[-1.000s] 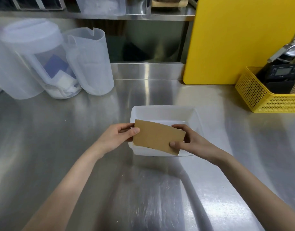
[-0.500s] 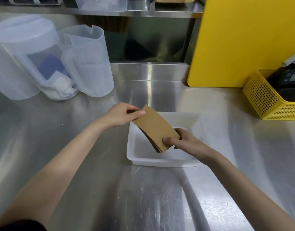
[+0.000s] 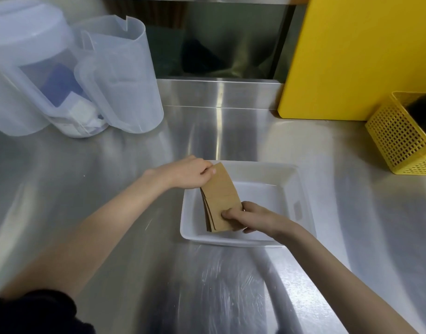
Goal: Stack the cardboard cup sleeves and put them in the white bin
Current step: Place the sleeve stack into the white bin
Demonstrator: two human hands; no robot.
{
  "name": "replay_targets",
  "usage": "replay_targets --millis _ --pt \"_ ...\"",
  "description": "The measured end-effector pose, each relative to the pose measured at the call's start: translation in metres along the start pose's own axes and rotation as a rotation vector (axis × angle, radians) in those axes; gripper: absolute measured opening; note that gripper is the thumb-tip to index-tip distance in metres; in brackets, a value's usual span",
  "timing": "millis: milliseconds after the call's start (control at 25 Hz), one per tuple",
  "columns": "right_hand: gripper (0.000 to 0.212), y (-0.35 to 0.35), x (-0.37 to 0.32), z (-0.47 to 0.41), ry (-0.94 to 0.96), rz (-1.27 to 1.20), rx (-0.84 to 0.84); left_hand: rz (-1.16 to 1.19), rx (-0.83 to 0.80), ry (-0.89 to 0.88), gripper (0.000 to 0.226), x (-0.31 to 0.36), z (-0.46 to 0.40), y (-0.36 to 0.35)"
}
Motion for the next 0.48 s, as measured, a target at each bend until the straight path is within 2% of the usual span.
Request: replay_targets --millis 240,400,480 --pt "0.041 -0.010 0.000 -0.016 -0.050 0.001 -0.049 -0.209 0.063 -0.083 0.034 -0.001 -0.009 -0.004" --pt "0.021 -0.019 0.000 -0.022 -0.063 0.035 -0.076 -0.291 0.093 -0.170 0.035 0.002 -0.006 -0.009" --pt "0.020 -0.022 0.000 -0.023 -0.073 0.055 -0.082 -0.329 0.078 -0.193 0.036 0.002 -0.004 -0.011"
Point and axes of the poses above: each hand's wrist, its own z-axis away from the middle knuckle, its own y-axis out of the back of the hand, x = y × z, the point moved 4 cm from there along -z, towards the middle knuckle, and after that the axes turned 6 degrees about x, right-handed, at the moved point
